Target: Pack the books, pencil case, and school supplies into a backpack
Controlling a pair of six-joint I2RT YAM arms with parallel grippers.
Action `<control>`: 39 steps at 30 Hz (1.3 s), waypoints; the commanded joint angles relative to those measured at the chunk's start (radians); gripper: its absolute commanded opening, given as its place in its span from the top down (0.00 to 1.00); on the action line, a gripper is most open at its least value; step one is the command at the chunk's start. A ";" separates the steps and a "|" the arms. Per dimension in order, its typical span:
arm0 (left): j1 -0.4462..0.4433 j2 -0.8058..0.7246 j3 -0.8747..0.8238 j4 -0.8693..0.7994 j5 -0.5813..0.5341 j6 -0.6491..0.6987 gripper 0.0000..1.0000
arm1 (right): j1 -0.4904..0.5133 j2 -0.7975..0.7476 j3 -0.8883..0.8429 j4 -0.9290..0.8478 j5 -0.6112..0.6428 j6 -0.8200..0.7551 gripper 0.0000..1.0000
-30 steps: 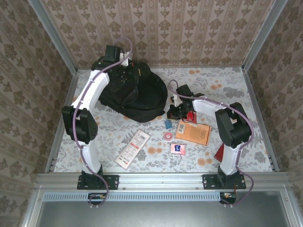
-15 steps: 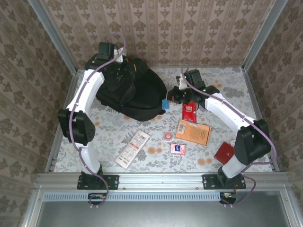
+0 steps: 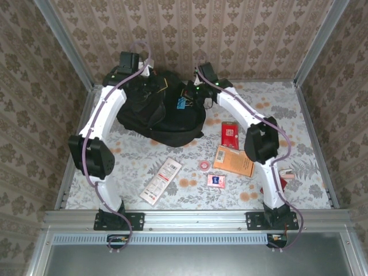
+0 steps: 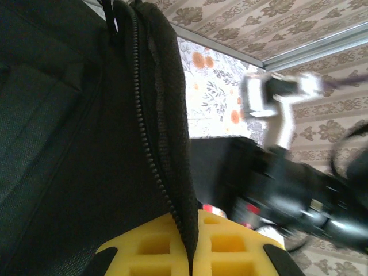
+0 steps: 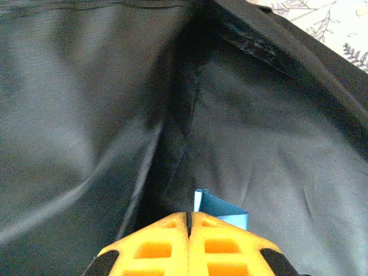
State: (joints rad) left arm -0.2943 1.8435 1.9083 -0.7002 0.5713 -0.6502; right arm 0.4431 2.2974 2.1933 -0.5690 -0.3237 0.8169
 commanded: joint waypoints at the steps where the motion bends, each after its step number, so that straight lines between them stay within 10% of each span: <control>1: -0.015 -0.096 -0.017 0.109 0.049 -0.110 1.00 | 0.018 0.049 0.062 -0.051 0.028 0.090 1.00; 8: -0.034 -0.079 0.063 0.124 0.047 -0.192 1.00 | 0.062 0.101 0.044 0.170 0.012 0.307 0.99; 11: -0.031 -0.053 0.103 0.102 0.046 -0.192 1.00 | 0.077 0.115 0.034 0.250 -0.022 0.365 0.61; 14: -0.032 -0.037 0.114 0.090 0.043 -0.183 1.00 | 0.077 0.109 0.027 0.246 -0.042 0.352 0.51; 31: 0.015 0.016 0.050 0.060 0.045 -0.107 1.00 | 0.005 -0.329 -0.470 0.330 -0.079 -0.109 0.48; 39: 0.014 0.040 0.044 0.070 0.056 -0.124 1.00 | 0.087 -0.607 -0.893 0.821 -0.130 -0.518 0.46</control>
State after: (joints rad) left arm -0.2806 1.8793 1.9480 -0.6804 0.5842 -0.7826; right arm 0.4850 1.7576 1.4082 0.0120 -0.4129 0.5545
